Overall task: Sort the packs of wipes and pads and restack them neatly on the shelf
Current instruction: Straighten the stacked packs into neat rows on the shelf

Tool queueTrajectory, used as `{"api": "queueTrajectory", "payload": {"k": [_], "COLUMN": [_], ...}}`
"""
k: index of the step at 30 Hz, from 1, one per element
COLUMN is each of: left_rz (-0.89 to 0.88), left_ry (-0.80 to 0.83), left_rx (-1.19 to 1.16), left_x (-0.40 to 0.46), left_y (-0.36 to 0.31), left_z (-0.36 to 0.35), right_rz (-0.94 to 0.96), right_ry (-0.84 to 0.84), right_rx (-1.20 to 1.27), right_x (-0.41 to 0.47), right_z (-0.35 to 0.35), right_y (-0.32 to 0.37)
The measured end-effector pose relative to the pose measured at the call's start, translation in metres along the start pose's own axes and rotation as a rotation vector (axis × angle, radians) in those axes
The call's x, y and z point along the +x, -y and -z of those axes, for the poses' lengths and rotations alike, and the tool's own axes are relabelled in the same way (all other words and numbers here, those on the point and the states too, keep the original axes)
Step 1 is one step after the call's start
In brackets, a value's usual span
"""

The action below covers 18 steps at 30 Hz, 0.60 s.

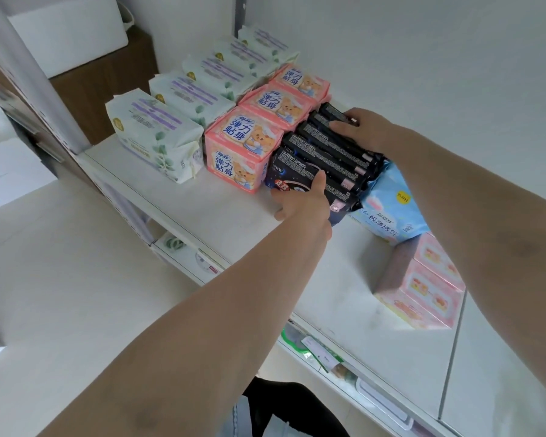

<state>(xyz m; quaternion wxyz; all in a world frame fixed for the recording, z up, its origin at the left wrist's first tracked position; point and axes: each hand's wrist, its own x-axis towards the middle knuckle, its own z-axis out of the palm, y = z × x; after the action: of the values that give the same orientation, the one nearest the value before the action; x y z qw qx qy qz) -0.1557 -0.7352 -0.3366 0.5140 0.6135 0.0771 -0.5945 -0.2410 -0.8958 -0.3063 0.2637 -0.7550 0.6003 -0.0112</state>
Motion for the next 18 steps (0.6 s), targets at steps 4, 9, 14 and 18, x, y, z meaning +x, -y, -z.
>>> {"api": "queueTrajectory", "payload": {"k": [4, 9, 14, 18], "left_rz": [-0.017, -0.114, -0.912, -1.364], "left_ry": [-0.028, 0.050, 0.322, 0.548], "left_rx": [0.229, 0.467, 0.714, 1.414], "left_x": [-0.007, -0.053, -0.098, -0.080], "left_y": [-0.001, 0.032, 0.074, 0.107], "left_z": [0.011, 0.028, 0.000, -0.039], "right_rz": [-0.014, -0.073, -0.288, -0.403], "right_ry": [-0.134, -0.517, -0.829, -0.766], "right_rx": [0.159, 0.530, 0.774, 0.882], "right_x": [-0.018, -0.098, -0.185, -0.205], "right_z": [0.007, 0.007, -0.005, -0.033], "right_y": [-0.006, -0.054, -0.131, -0.171]}}
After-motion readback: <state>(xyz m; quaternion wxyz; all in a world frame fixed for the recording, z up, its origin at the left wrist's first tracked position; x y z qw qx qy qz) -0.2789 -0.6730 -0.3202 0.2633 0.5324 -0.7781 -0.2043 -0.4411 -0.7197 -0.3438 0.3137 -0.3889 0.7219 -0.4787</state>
